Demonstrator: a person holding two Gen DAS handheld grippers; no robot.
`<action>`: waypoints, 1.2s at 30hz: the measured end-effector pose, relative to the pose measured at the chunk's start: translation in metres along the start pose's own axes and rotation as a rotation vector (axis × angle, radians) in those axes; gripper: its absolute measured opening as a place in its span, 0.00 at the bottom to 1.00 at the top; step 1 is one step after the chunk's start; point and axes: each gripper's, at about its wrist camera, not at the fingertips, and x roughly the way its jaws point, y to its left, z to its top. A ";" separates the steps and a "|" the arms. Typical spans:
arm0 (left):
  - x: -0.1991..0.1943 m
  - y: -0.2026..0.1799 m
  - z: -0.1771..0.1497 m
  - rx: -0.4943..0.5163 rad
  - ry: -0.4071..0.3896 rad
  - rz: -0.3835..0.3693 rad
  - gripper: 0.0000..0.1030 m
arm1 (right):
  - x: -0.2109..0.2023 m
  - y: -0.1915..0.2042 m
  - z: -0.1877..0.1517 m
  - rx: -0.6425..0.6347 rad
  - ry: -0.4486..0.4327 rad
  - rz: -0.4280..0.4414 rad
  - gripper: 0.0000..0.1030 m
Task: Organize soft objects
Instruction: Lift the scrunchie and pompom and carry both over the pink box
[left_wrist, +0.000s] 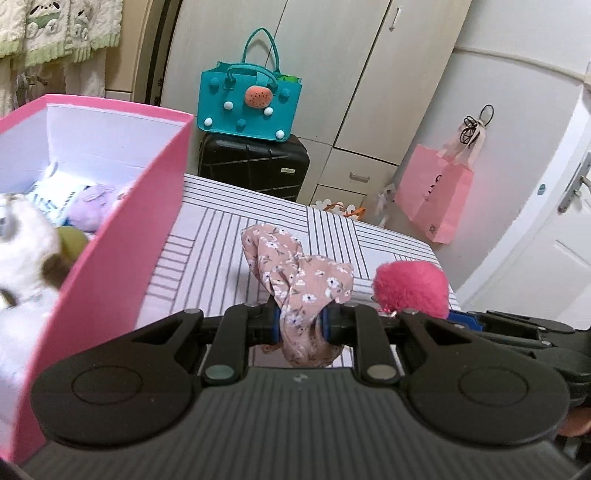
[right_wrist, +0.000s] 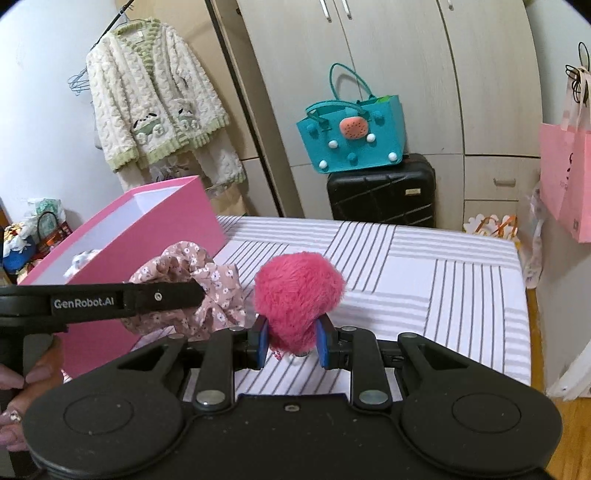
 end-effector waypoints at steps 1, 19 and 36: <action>-0.007 0.003 -0.001 0.001 0.000 -0.003 0.18 | -0.003 0.004 -0.002 -0.002 0.004 0.003 0.28; -0.106 0.013 -0.008 0.223 0.035 -0.028 0.18 | -0.059 0.079 -0.015 -0.041 0.075 0.111 0.28; -0.203 0.067 0.032 0.303 -0.031 -0.143 0.18 | -0.069 0.160 0.042 -0.169 0.065 0.172 0.29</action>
